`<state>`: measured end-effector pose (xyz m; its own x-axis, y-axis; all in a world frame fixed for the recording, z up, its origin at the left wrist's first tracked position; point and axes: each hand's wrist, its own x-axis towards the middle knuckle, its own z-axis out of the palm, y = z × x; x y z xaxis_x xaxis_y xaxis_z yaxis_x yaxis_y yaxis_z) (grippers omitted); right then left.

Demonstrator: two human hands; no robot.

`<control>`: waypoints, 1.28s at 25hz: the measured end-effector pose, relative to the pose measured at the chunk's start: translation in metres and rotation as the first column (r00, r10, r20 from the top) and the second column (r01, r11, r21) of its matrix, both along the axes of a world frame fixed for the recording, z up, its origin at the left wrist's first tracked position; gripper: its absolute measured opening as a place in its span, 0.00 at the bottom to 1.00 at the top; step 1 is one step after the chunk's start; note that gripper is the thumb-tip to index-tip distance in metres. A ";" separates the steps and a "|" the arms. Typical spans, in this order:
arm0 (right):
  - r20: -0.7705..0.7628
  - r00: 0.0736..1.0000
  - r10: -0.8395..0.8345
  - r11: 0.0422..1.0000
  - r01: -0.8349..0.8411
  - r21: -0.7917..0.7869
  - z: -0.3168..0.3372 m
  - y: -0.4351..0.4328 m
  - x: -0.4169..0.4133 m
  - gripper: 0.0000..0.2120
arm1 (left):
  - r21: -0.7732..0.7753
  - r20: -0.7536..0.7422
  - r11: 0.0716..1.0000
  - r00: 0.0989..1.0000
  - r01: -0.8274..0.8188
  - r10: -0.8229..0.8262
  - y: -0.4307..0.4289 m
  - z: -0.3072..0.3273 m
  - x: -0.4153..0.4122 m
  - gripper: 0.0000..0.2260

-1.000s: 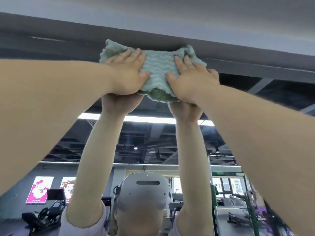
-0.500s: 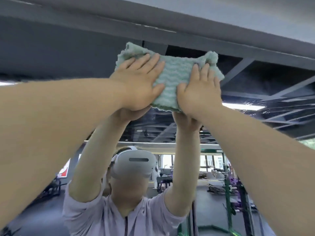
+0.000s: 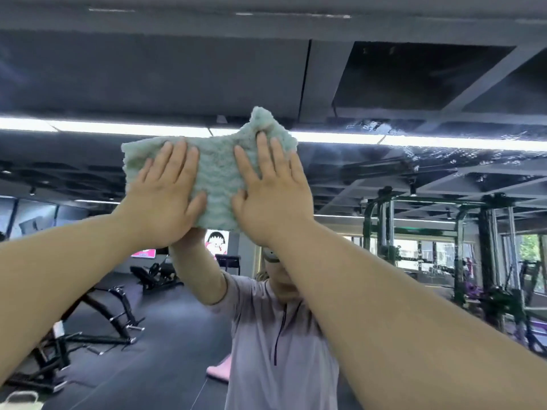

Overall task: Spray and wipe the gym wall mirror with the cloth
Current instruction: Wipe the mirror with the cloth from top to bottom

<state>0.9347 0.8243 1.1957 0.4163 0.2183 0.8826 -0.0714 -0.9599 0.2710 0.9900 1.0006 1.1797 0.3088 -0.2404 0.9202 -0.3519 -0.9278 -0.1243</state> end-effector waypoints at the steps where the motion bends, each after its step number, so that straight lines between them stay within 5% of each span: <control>1: 0.016 0.999 -0.032 0.999 0.031 0.041 0.005 -0.014 -0.003 0.31 | 0.010 0.006 0.999 0.999 0.038 -0.038 -0.015 0.013 -0.003 0.39; 4: 0.030 0.986 -0.164 0.968 0.155 0.197 0.010 -0.074 -0.024 0.31 | 0.116 0.039 0.978 0.983 0.172 -0.178 -0.076 0.038 -0.018 0.34; 13: -0.036 0.954 -0.298 0.838 0.279 0.468 -0.042 -0.240 -0.085 0.35 | 0.353 0.218 0.926 0.952 0.130 -0.216 -0.264 0.009 -0.056 0.29; 20: 0.082 0.993 -0.080 0.959 0.054 0.279 0.063 -0.161 -0.039 0.32 | 0.058 0.263 0.993 0.958 0.100 -0.112 -0.176 0.062 -0.022 0.32; 27: -0.036 0.997 0.072 0.997 -0.071 0.013 -0.018 -0.042 -0.010 0.31 | -0.106 0.153 0.993 0.987 0.058 -0.042 -0.051 -0.051 0.004 0.31; 32: -0.062 0.992 -0.106 0.992 0.109 0.063 -0.034 -0.059 -0.024 0.31 | 0.001 0.073 0.996 0.993 0.088 -0.088 -0.054 -0.043 -0.009 0.33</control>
<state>0.9109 0.7656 1.1622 0.4851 0.1115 0.8673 -0.1611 -0.9635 0.2140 0.9810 0.9469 1.1365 0.2188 -0.2612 0.9402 -0.4220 -0.8941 -0.1501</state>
